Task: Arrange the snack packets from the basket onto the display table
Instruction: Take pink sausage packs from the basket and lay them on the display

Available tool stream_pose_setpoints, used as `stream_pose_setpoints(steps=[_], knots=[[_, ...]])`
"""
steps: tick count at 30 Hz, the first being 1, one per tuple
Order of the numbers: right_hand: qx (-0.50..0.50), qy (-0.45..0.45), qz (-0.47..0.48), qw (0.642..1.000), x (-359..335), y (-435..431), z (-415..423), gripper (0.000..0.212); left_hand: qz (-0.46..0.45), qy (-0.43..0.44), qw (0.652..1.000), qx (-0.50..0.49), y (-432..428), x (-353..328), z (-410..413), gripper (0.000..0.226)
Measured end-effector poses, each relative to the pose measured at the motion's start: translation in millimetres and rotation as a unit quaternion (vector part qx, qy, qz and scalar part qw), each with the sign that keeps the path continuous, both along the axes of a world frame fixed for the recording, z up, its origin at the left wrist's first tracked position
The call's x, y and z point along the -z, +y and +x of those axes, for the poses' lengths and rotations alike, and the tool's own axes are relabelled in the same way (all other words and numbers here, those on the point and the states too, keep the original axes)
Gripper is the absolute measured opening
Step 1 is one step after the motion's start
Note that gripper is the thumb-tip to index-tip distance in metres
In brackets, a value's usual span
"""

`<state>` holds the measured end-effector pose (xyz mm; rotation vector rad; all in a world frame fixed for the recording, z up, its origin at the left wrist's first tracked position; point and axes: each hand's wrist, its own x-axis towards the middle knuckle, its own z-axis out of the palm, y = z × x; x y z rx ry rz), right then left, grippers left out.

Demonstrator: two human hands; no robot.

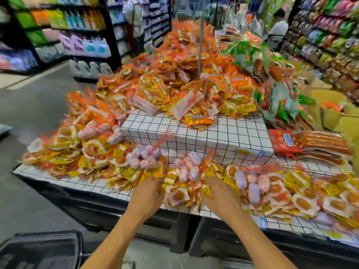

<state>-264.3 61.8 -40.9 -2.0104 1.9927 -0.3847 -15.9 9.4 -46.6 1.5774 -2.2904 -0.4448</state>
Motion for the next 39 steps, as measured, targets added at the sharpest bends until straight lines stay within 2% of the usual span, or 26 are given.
stream_pose_setpoints(steps=[4,7,10,13,16,19,24,27,31,33,36,39], knots=[[-0.009,0.023,-0.001,1.000,11.8,-55.5,30.8,0.072,-0.021,0.017,0.999,-0.023,-32.7,-1.8,33.8,0.030],[-0.026,0.063,0.038,0.997,21.5,-90.7,39.7,0.089,-0.022,0.027,0.999,-0.026,-53.7,1.3,53.9,0.031],[-0.007,0.086,0.096,0.992,28.1,-112.4,46.9,0.103,-0.026,0.044,0.999,-0.008,-66.5,4.8,66.8,0.024],[0.033,0.077,0.097,0.992,34.2,-122.9,52.3,0.114,-0.038,0.070,0.996,0.030,-77.3,5.0,73.4,0.024],[0.044,0.079,0.096,0.991,36.7,-126.6,46.0,0.115,-0.079,0.062,0.994,0.052,-90.1,5.8,73.9,0.027],[0.062,0.074,0.104,0.990,32.5,-130.0,43.0,0.113,-0.110,0.017,0.992,0.054,-102.2,6.6,69.3,0.043],[0.086,0.099,0.124,0.984,32.4,-135.9,45.3,0.111,-0.069,-0.057,0.992,0.084,-123.2,19.7,57.5,0.072],[0.081,0.086,0.131,0.984,28.7,-139.7,48.2,0.096,-0.050,-0.134,0.985,0.093,-135.0,27.8,51.7,0.078],[0.064,0.054,0.144,0.986,36.1,-135.7,52.5,0.093,-0.092,-0.185,0.972,0.110,-149.7,32.1,50.5,0.069],[0.062,0.070,0.134,0.986,40.9,-134.1,52.7,0.092,-0.092,-0.199,0.969,0.111,-156.2,32.5,49.9,0.061],[0.072,0.089,0.124,0.986,43.1,-133.8,56.5,0.088,-0.103,-0.223,0.962,0.122,-158.8,35.8,51.5,0.060],[0.087,0.091,0.106,0.986,42.4,-133.5,62.2,0.085,-0.154,-0.195,0.959,0.135,-158.7,39.9,56.8,0.054]])
